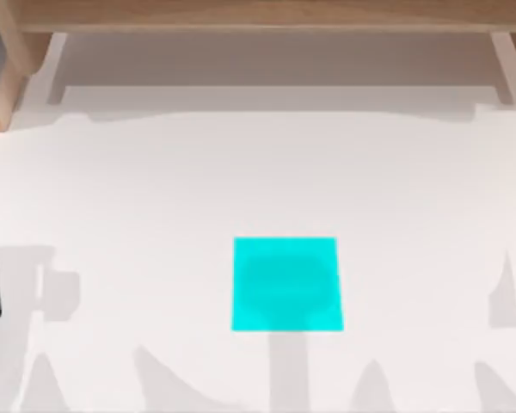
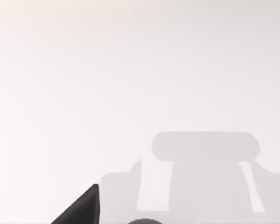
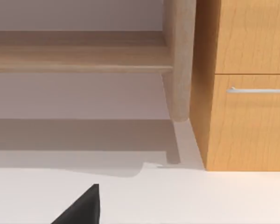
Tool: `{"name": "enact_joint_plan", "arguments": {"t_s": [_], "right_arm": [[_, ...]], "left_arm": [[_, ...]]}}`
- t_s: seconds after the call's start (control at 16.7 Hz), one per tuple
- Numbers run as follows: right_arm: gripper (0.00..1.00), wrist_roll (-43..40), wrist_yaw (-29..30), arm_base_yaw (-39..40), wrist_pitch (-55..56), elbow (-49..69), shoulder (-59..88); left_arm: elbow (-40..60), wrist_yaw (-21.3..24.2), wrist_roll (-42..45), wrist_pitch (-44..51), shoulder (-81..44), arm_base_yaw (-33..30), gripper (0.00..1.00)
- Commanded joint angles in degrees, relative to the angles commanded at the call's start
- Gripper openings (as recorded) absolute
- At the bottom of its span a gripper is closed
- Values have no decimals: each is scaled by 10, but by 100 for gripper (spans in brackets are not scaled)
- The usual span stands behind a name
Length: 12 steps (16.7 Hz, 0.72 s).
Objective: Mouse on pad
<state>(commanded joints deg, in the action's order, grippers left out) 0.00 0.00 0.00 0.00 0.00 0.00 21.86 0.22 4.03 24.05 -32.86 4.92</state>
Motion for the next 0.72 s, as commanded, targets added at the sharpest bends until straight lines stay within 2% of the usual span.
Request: {"name": "enact_joint_plan", "arguments": {"t_s": [0.36,0.72], "right_arm": [[100,0,0,0,0,0,0],[100,0,0,0,0,0,0]], "left_arm": [[182,1,33,209,-318,44,100],[317,0,55,339,-505,74,100]]}}
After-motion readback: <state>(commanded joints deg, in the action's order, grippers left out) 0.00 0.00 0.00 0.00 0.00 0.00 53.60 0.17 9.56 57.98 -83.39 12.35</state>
